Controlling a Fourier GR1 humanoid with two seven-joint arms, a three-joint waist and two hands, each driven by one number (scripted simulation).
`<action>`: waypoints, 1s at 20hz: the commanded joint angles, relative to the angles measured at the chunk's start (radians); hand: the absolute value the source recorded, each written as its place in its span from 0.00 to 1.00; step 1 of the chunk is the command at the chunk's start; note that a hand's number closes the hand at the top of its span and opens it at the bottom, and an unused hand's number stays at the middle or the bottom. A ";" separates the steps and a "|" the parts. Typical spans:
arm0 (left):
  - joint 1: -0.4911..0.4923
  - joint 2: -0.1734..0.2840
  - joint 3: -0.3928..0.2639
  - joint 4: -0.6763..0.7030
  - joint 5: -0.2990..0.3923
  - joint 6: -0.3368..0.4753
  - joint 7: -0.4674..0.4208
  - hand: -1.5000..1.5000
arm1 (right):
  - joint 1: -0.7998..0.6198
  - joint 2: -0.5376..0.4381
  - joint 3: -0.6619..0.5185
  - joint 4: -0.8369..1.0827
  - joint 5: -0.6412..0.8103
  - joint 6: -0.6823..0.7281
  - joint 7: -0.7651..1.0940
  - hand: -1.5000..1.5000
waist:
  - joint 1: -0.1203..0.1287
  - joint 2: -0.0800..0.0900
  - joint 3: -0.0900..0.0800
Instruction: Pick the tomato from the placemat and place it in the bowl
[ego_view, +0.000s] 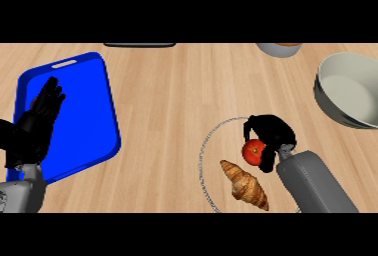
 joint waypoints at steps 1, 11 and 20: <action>0.017 -0.004 -0.003 -0.019 -0.003 -0.002 -0.013 0.50 | -0.090 0.035 -0.145 0.088 -0.009 -0.035 0.178 1.00 | 0.010 0.012 0.009; 0.014 -0.026 -0.024 -0.024 -0.028 0.015 0.011 0.50 | -0.407 0.042 -0.287 0.249 0.110 -0.244 0.536 1.00 | 0.011 0.010 0.009; 0.032 0.022 0.034 -0.024 0.032 -0.040 0.015 0.50 | -0.521 -0.027 -0.275 -0.009 0.265 -0.404 0.724 1.00 | -0.014 -0.001 0.008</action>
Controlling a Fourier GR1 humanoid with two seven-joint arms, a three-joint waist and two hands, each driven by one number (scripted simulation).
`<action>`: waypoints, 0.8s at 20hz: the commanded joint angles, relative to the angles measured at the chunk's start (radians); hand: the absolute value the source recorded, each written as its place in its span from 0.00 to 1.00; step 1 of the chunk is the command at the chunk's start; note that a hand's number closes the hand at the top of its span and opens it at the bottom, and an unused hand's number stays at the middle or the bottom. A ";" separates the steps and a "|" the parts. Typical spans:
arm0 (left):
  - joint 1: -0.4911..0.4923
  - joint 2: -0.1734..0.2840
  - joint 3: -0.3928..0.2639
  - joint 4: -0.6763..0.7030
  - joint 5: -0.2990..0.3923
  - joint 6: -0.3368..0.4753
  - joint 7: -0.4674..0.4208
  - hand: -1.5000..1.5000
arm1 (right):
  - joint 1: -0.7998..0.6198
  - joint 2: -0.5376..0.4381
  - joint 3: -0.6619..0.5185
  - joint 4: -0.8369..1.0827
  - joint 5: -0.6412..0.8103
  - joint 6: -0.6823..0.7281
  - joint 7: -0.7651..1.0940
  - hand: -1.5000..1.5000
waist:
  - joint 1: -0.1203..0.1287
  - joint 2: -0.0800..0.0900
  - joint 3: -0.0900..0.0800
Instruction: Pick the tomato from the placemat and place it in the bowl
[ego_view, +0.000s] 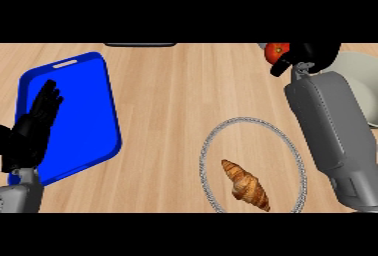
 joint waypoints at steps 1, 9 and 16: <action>0.001 -0.008 0.000 0.034 -0.009 -0.002 -0.033 0.50 | -0.038 -0.034 -0.028 -0.096 0.027 -0.046 0.055 1.00 | -0.011 0.002 0.000; -0.014 -0.034 -0.017 -0.020 -0.030 0.019 0.031 0.50 | 0.017 -0.140 -0.125 -0.187 -0.019 -0.001 0.033 1.00 | -0.007 0.004 0.001; -0.009 -0.026 -0.007 -0.040 -0.029 0.005 0.047 0.50 | 0.001 -0.224 -0.263 -0.004 -0.145 -0.112 -0.146 1.00 | 0.005 0.007 0.001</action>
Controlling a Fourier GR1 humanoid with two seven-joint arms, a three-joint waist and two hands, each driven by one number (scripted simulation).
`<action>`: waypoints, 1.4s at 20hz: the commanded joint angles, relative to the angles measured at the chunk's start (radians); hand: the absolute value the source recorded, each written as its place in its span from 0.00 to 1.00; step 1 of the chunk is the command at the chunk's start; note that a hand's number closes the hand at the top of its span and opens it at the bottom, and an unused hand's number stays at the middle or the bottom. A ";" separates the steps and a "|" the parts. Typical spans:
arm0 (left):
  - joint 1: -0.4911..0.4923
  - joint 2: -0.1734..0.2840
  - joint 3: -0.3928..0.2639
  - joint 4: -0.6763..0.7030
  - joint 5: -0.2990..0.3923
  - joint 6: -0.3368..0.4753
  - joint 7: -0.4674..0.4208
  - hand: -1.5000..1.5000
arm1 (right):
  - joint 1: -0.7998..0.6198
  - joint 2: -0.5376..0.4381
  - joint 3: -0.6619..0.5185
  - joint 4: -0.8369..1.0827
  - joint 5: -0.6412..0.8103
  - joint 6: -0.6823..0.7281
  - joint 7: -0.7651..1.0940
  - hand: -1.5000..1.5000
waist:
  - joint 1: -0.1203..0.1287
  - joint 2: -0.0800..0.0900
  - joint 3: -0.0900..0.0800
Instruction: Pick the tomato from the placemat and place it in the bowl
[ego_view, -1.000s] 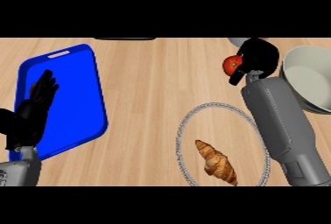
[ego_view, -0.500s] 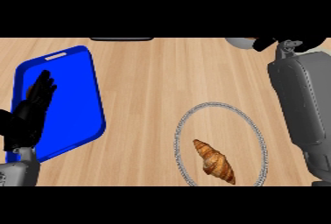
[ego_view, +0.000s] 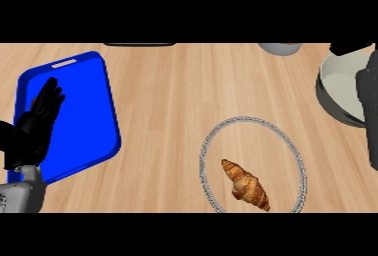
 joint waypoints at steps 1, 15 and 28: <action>0.005 -0.006 -0.008 -0.055 -0.012 0.012 0.029 0.50 | 0.058 -0.053 -0.083 0.115 -0.066 -0.112 -0.147 1.00 | 0.007 0.002 0.001; -0.038 -0.033 -0.027 0.016 -0.033 0.005 -0.022 0.50 | -0.004 -0.247 -0.140 0.683 -0.046 -0.148 -0.335 1.00 | 0.038 0.022 0.000; -0.021 -0.006 0.013 0.023 -0.011 -0.018 -0.017 0.50 | 0.011 -0.265 -0.444 0.794 -0.398 -0.183 -0.724 0.00 | 0.014 0.006 0.003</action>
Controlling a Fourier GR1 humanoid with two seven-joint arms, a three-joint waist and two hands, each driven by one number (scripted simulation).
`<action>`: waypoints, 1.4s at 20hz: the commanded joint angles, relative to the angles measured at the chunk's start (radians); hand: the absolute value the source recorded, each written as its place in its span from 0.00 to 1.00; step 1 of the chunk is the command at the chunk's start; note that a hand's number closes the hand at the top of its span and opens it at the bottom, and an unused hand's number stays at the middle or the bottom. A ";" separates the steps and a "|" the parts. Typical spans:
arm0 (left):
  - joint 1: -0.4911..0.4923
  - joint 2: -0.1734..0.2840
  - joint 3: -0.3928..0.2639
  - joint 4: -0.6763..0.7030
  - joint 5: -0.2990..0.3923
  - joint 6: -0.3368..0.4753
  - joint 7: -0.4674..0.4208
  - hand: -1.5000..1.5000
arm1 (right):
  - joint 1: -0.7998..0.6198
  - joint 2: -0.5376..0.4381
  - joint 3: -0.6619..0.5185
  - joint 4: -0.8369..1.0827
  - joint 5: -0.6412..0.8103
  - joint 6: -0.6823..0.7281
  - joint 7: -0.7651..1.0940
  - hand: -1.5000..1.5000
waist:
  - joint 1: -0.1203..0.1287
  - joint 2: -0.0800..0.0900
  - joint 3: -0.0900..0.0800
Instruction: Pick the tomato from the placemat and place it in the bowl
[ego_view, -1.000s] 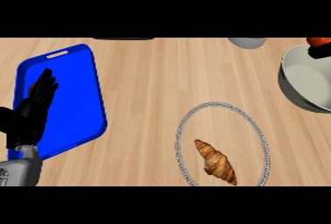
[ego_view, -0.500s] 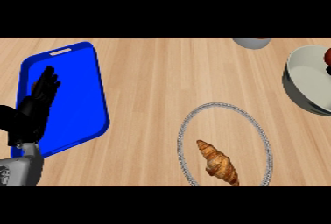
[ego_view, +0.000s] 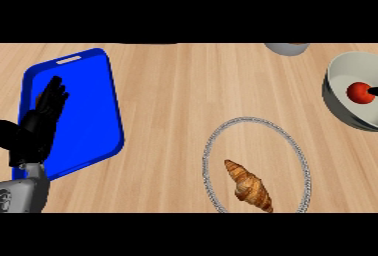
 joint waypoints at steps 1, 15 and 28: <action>0.005 -0.003 -0.010 -0.026 -0.006 0.005 0.034 0.50 | -0.017 0.007 -0.148 -0.037 -0.164 -0.035 -0.119 0.00 | -0.013 -0.009 0.002; -0.008 0.016 0.030 0.018 -0.013 0.012 0.009 0.50 | 0.308 -0.165 -0.445 -0.086 -0.541 0.280 -0.371 0.00 | -0.048 -0.014 -0.003; -0.026 0.003 0.031 0.014 -0.017 0.012 0.051 0.50 | 0.572 -0.205 -0.563 -0.241 -0.827 0.623 -0.368 0.00 | -0.044 -0.015 -0.004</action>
